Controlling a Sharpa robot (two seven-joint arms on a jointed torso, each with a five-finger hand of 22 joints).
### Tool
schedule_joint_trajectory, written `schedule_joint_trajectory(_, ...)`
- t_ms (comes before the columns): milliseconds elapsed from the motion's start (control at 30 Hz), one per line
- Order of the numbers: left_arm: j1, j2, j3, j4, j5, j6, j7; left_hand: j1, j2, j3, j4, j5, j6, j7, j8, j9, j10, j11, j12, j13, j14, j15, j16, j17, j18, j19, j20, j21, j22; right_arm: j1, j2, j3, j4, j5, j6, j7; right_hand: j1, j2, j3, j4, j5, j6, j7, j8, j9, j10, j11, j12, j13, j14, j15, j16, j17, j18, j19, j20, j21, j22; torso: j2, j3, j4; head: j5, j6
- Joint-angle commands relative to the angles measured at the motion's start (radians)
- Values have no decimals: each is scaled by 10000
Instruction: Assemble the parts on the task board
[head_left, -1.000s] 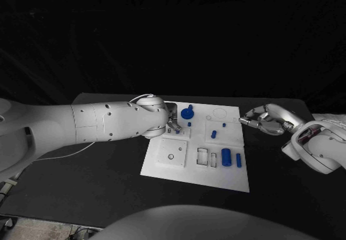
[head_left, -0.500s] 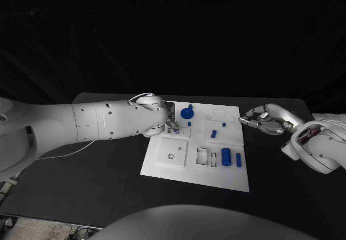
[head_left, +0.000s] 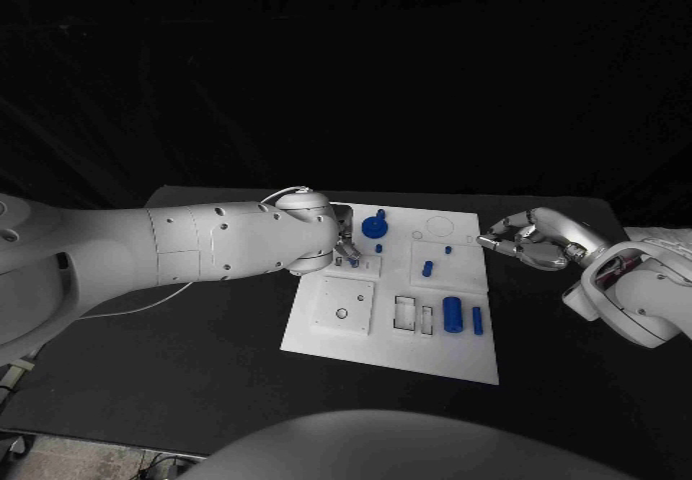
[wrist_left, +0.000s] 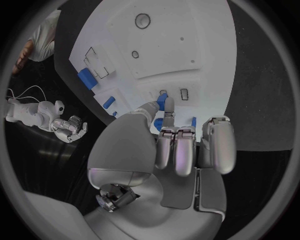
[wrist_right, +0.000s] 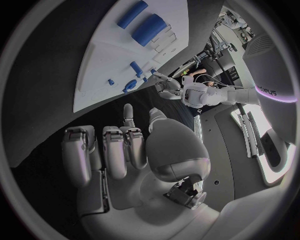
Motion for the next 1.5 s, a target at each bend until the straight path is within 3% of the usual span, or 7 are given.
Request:
schedule_joint_trajectory(33, -2, 30, 3, 14, 16, 92, 29, 63, 10, 1081, -1020, 22, -24, -69, 31, 13, 1038, -55, 24, 2635, 1089, -49, 25, 2632, 81, 554, 22, 8, 2220, -14, 5, 1, 2, -20, -11, 73, 114, 5, -46, -3, 69, -85, -8, -33, 14, 1068, 47, 39, 2628, 1026, 50, 35, 2634, 38, 566, 58, -45, 2397, -3, 1, 0, 1, -1)
schedule_joint_trajectory(1500, -99, 147, -1, -138, 56, 168, 218, 67, 10, 1090, -1011, 24, -30, -71, 30, 18, 1038, -58, 24, 2635, 1089, -51, 25, 2632, 85, 550, 22, -8, 2215, -106, -18, 1, -5, -18, -106, 140, 183, -7, -55, -16, 90, -100, -6, -50, 14, 1068, 49, 39, 2628, 1026, 49, 35, 2634, 35, 575, 57, -37, 2401, 0, 0, -2, -6, -1)
